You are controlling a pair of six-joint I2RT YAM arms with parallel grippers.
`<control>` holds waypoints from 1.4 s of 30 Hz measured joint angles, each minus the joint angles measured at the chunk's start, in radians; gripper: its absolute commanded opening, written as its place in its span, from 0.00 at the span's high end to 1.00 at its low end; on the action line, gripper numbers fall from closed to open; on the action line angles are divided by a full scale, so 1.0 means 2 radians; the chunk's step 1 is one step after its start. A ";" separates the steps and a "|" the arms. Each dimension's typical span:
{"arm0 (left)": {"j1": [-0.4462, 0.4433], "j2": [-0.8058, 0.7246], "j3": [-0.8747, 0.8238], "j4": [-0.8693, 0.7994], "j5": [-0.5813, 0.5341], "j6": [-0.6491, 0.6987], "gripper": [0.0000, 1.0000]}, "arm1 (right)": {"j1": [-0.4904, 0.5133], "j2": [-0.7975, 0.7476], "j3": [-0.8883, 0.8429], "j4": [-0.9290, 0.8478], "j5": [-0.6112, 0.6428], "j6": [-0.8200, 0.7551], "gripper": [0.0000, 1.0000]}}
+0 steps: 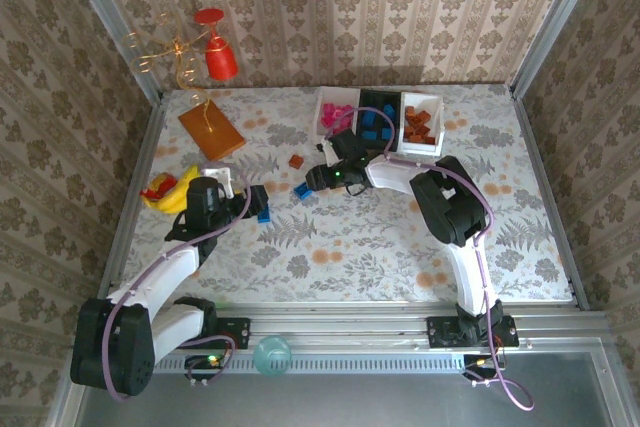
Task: Sort the legos into containers by color
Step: Pick up the lego from the center of the table, then place the lego in the container.
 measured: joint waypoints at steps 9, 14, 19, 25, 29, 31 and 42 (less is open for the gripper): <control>0.000 0.000 0.000 0.000 0.000 0.000 0.23 | -0.017 -0.002 -0.020 0.037 -0.025 0.015 0.45; 0.000 0.000 0.000 0.000 0.000 0.000 0.23 | -0.030 -0.007 -0.032 0.054 -0.032 0.026 0.52; 0.000 0.000 0.000 0.002 0.005 0.000 0.23 | -0.046 -0.030 -0.060 0.056 -0.031 0.028 0.56; -0.021 0.003 0.000 0.014 0.014 0.000 0.23 | -0.072 -0.103 -0.105 0.052 -0.023 0.027 0.57; -0.057 0.006 0.000 0.016 0.011 0.005 0.23 | -0.100 -0.148 -0.105 0.054 -0.003 0.026 0.56; -0.079 0.008 0.001 0.017 0.008 0.012 0.23 | -0.117 -0.154 -0.093 0.054 0.015 0.025 0.55; -0.141 0.018 0.014 0.029 -0.016 0.041 0.24 | -0.157 -0.028 0.081 0.008 0.110 0.011 0.47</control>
